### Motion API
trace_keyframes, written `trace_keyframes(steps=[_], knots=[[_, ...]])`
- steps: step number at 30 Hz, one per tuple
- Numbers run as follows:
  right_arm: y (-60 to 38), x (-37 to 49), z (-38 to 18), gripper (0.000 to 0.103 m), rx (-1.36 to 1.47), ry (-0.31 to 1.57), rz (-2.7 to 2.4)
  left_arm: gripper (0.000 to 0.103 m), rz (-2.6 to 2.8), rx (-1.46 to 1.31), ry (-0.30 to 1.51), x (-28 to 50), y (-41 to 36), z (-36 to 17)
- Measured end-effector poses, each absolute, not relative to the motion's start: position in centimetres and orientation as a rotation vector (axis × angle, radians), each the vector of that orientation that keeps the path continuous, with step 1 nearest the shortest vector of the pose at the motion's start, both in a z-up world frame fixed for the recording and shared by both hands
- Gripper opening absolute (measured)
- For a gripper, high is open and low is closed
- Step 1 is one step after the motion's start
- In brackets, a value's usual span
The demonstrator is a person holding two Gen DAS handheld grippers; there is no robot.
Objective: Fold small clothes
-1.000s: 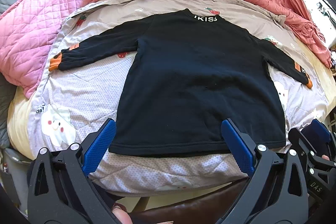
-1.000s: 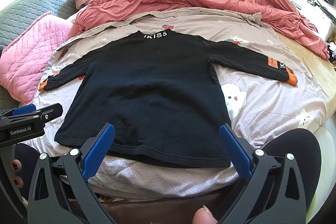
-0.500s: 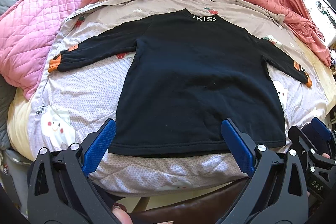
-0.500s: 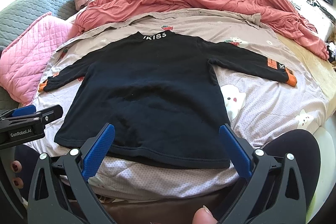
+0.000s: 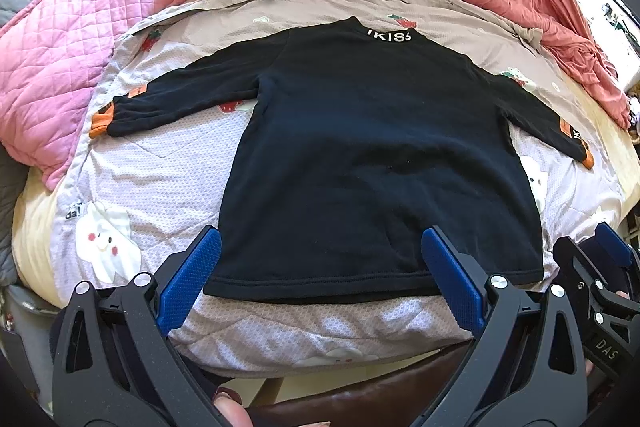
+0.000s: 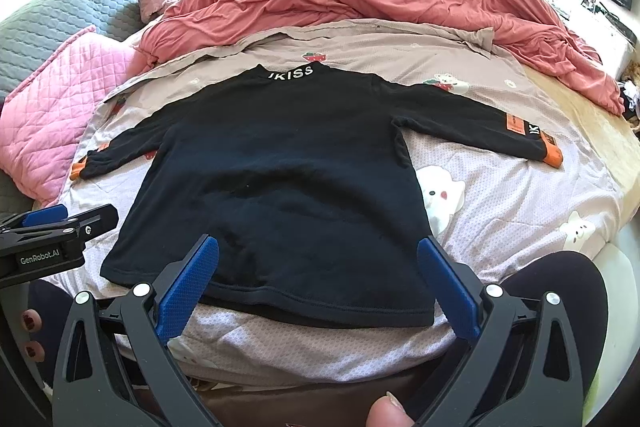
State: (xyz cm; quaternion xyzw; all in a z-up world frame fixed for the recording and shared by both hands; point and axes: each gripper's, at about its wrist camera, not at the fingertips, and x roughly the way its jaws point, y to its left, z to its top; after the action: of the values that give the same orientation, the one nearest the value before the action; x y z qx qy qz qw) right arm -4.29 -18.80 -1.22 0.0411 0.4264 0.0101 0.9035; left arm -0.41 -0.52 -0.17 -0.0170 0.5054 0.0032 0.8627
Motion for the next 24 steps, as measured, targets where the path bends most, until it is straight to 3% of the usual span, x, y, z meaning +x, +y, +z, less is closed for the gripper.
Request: trace_keyframes(steps=[24], knots=[[-19.4, -0.4, -1.2, 0.099, 0.102, 0.861, 0.045, 0.094, 0.014, -0.030, 1.073, 4.6, -1.6, -1.2]])
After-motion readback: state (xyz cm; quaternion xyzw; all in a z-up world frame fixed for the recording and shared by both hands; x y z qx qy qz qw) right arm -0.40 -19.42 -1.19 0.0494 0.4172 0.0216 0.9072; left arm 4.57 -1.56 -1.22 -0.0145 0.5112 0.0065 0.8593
